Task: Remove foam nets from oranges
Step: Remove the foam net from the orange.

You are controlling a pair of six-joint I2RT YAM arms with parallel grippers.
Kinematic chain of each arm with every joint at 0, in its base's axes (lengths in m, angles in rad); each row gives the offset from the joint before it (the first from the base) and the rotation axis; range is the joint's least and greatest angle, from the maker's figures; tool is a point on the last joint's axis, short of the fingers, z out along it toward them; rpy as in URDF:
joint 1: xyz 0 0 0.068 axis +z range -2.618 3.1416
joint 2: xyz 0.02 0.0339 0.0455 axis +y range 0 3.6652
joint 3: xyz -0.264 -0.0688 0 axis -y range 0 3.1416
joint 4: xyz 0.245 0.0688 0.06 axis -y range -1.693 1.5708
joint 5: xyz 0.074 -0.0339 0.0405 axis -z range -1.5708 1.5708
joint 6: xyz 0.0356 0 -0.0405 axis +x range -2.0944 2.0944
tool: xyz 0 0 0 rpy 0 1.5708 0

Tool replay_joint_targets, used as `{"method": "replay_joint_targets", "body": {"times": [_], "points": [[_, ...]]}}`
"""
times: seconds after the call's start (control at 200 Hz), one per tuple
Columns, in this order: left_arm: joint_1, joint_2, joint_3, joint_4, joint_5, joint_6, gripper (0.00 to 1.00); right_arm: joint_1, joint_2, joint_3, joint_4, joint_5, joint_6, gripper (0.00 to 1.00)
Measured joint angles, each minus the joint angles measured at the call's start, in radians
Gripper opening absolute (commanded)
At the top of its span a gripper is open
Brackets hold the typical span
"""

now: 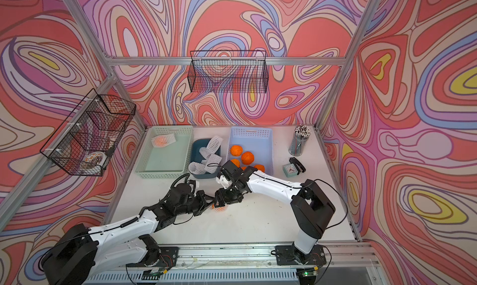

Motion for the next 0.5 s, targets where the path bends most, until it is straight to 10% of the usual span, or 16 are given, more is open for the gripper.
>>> {"method": "replay_joint_targets", "body": {"times": [0.225, 0.501], "points": [[0.0, -0.09, -0.014, -0.055, -0.029, -0.016, 0.5, 0.028, 0.016, 0.0, 0.048, 0.061, -0.006, 0.69], [0.018, -0.273, -0.02, -0.199, -0.07, -0.019, 0.64, 0.037, 0.044, 0.008, 0.053, 0.08, -0.021, 0.72]]}}
